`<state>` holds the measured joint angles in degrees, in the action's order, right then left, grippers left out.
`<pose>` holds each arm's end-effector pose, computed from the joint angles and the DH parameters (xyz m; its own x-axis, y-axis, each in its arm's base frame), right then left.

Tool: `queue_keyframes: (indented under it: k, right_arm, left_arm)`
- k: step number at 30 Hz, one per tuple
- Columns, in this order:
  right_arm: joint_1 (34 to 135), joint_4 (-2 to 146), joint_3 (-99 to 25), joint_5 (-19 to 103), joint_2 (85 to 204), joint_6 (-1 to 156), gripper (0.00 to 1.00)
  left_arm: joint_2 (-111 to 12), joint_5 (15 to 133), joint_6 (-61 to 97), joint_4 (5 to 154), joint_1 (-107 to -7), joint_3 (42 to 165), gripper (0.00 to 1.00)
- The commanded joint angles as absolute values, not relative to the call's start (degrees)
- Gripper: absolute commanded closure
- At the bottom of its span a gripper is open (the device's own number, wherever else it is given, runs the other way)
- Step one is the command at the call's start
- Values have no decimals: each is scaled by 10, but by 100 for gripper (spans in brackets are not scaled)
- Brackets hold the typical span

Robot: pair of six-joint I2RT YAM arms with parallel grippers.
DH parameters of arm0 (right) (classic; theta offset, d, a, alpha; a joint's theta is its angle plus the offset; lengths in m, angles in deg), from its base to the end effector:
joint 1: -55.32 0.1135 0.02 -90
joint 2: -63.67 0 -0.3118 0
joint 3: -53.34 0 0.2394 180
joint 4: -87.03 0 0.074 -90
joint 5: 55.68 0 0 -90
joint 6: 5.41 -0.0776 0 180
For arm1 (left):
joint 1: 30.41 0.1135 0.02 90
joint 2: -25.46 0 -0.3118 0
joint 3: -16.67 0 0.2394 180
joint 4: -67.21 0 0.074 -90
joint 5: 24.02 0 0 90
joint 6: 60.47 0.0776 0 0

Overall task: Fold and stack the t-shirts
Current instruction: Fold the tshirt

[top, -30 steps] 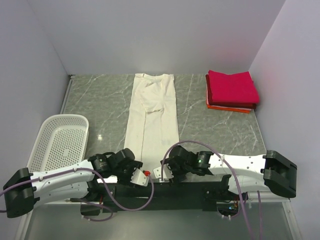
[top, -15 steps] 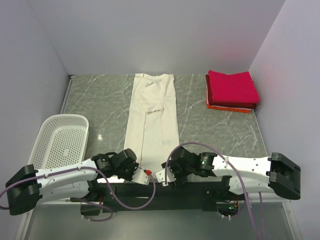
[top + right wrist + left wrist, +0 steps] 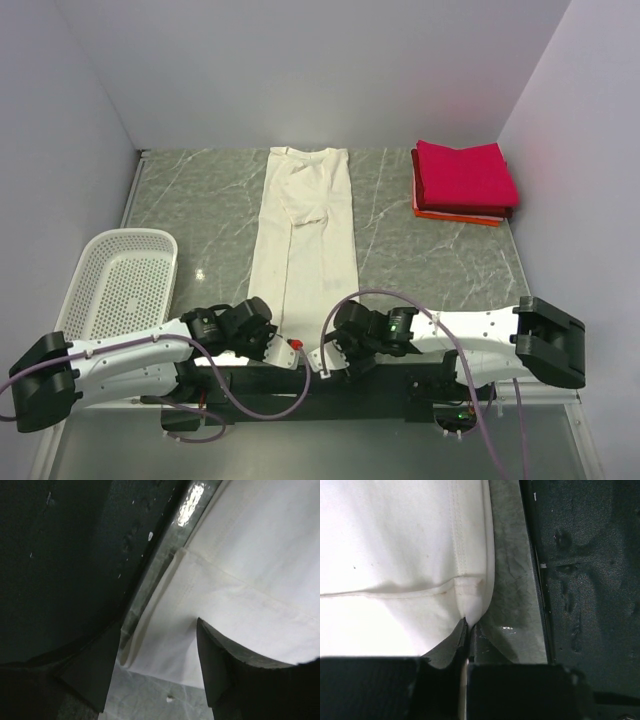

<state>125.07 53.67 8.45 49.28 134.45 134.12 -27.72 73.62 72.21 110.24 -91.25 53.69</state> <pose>0.0535 0.2029 0.1754 0.5312 -0.6835 -0.5006 -0.8442 -0.4767 -0.2450 0.0594 -0.1276 0.1669 0.3016 0.8384 -0.4539 0.9444 -0.1971 0.2633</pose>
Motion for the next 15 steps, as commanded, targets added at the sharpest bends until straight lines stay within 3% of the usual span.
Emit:
queue_keyframes:
  k: [1, 4, 8, 12, 14, 15]
  right_arm:
    - [1259, 536, 72, 445, 1374, 1328, 32]
    - [1261, 535, 64, 424, 1407, 1315, 41]
    - [1261, 515, 43, 407, 1440, 1299, 71]
    - [1261, 509, 38, 407, 1436, 1292, 87]
    - [1260, 508, 35, 409, 1426, 1290, 100]
    - [1259, 509, 34, 410, 1417, 1285, 100]
  left_arm:
    - [-265, 737, 730, 1101, -913, 535, 100]
    - [-260, 739, 732, 1102, -913, 536, 100]
    - [-256, 742, 734, 1104, -913, 537, 100]
    - [-249, 742, 735, 1105, -912, 540, 100]
    - [-247, 744, 733, 1106, -913, 544, 100]
    - [-245, 744, 733, 1109, -913, 546, 100]
